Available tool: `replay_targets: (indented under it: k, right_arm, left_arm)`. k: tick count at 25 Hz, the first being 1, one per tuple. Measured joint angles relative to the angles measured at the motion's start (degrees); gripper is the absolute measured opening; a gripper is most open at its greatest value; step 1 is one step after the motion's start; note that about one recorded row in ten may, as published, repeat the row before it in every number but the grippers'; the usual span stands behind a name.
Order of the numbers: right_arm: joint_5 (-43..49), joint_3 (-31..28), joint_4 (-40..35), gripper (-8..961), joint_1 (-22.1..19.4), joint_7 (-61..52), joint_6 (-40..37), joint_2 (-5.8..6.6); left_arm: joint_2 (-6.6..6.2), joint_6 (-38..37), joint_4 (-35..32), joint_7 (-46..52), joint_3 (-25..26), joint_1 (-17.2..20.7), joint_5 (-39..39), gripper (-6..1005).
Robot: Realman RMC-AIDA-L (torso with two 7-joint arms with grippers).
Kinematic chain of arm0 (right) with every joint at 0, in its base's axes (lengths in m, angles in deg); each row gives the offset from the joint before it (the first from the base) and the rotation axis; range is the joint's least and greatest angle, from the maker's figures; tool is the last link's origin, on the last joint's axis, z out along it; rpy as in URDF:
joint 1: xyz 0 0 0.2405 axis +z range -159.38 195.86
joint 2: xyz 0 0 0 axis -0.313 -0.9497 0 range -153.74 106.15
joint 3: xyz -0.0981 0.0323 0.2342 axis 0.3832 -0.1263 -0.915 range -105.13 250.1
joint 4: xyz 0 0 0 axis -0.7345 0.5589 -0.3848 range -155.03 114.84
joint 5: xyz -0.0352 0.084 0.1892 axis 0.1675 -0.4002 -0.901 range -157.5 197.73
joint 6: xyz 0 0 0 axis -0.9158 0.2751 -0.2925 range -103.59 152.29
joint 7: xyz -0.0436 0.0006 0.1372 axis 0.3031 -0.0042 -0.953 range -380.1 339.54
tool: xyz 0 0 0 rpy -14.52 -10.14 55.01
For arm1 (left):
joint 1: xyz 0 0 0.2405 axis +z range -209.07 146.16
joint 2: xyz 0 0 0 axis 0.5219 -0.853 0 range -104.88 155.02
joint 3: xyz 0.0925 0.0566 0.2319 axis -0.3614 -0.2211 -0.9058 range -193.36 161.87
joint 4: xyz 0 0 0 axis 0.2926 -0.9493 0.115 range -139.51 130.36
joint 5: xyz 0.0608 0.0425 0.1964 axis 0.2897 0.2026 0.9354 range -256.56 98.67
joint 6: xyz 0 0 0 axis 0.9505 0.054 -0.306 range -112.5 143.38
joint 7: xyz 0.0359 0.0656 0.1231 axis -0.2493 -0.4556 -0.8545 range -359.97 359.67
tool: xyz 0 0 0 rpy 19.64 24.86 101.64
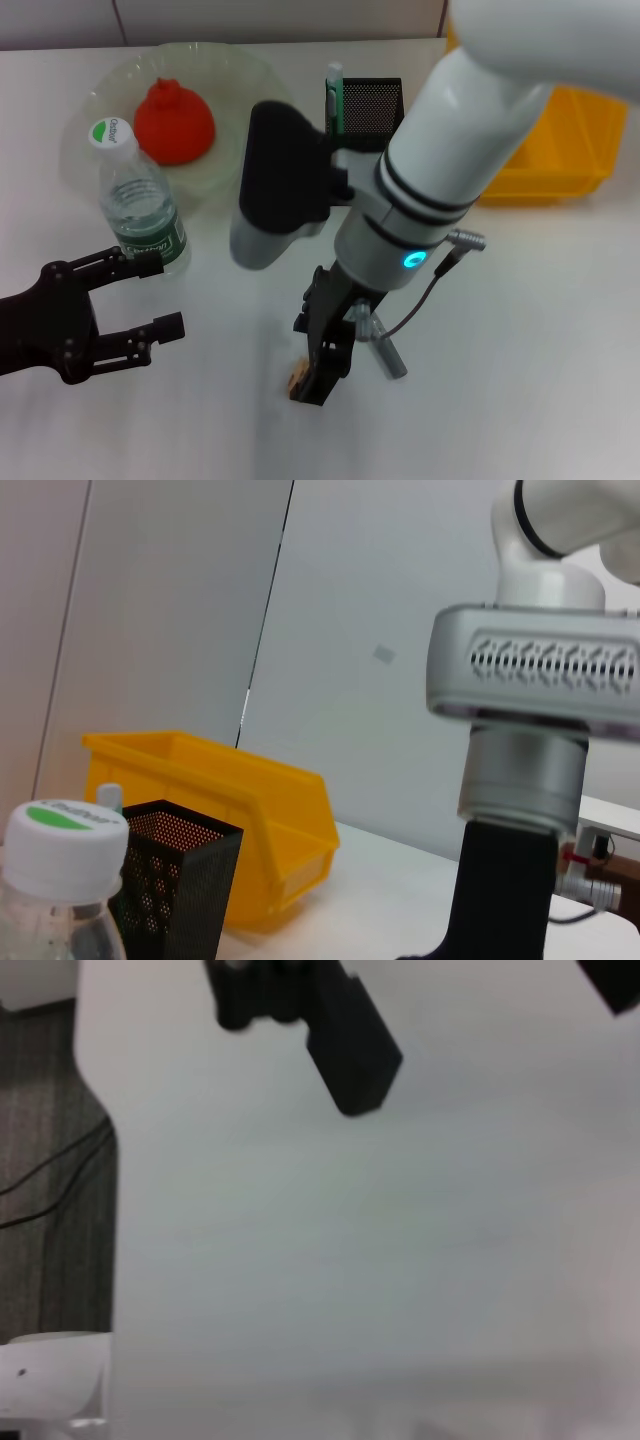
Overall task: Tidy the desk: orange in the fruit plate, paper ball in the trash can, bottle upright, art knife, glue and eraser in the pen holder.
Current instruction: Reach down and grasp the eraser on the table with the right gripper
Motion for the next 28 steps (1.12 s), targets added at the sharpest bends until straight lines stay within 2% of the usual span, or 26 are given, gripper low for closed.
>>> replay_targets:
  k: [3,12,25,28]
  right_arm:
    - [-0.3,2.5,0.9,782,-0.4,-1.2,3.6,0.00]
    - [-1.4,4.4,1.8,759,-0.7,-1.3,5.4,0.01]
    - [-1.8,7.6,2.2,408,-0.5,-2.3,6.8,0.02]
    - [-1.8,7.9,2.0,414,-0.5,-2.4,6.9,0.01]
  left_arm:
    - [0.05,0.1,0.0,0.0,0.2,0.1,0.0,802]
    - [0.12,0.7,0.0,0.0,0.0,0.2,0.0,802]
    - [0.23,0.9,0.4,0.0,-0.2,0.3,0.0,802]
    - [0.21,0.9,0.4,0.0,-0.2,0.3,0.0,802]
